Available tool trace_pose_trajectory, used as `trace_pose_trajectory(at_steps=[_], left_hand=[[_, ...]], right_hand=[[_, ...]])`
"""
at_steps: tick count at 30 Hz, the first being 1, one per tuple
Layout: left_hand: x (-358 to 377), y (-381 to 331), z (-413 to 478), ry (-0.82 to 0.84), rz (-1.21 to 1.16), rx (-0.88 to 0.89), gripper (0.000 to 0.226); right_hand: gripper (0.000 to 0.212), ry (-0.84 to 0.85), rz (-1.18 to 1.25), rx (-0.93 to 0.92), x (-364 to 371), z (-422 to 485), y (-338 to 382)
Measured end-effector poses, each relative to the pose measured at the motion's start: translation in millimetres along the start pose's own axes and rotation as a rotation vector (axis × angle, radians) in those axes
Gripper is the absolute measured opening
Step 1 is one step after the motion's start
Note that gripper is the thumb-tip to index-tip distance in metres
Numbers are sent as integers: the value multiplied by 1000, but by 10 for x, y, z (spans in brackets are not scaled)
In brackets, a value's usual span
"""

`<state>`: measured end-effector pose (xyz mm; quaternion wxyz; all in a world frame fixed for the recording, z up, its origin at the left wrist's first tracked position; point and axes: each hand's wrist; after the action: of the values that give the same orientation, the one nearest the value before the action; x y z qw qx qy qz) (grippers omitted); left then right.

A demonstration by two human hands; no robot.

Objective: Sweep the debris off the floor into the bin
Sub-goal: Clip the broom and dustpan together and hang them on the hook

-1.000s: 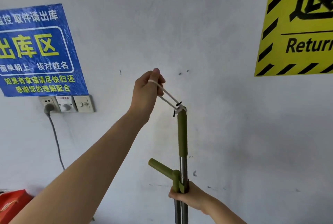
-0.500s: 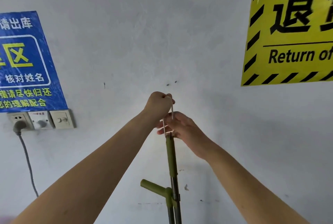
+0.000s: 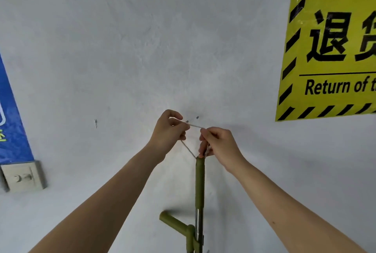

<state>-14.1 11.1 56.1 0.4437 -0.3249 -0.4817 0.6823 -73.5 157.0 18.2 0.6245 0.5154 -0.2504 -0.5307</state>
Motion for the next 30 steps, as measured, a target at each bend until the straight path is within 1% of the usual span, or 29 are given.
trace_pose_trajectory(at_steps=[3,5,6,7,8,10,12,13,15,16,18,20,23,26,27,28,30], left_hand=[[-30,102,198,-53,13,142,20],[-21,142,307,-143,9,222,20],[-21,163,357,-196,40,265,20],[-22,178,394,-230,127,330,19],[-10,197,406,-219,249,410,17],[85,277,367,-113,439,548,13],[218,410,302,-31,464,643,3],[275,451,271,-13,441,664,6],[309,479,265,-28,316,584,20],[295,483,285,-27,248,523,22],[246,494,311,1,162,473,19],[188,504,345,-22,153,442,12],[96,505,408,-110,201,425,8],[24,510,453,-156,315,477,2],[8,516,461,-162,383,502,3],[-4,530,469,-163,449,526,5],[-19,556,462,-153,533,584,8]], right_hand=[[32,-110,-47,-34,24,274,13],[36,-214,-14,-32,7,421,13],[39,-279,-4,-32,-26,490,-5],[41,-343,-24,-39,-55,542,-25],[41,-389,-75,-54,-66,571,-42],[41,-407,-204,-93,-33,591,-61],[41,-353,-310,-153,50,574,-10],[41,-323,-347,-187,92,565,67],[38,-289,-395,-231,126,618,218],[37,-282,-408,-234,123,654,270],[30,-273,-428,-207,117,708,323],[25,-273,-417,-174,118,732,310],[22,-257,-425,-178,122,750,315],[14,-203,-364,-156,53,771,315],[13,-194,-340,-154,25,764,304],[16,-201,-336,-167,2,758,282],[20,-220,-402,-209,-25,744,223]])
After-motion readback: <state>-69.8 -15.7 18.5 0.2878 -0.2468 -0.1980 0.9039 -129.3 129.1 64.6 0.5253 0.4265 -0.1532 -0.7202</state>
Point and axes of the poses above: each hand's wrist, its own z-axis towards the middle knuckle, its own x-axis out of the palm, y = z × x, and after that the axes turned 7 degrees about -z, right-handed
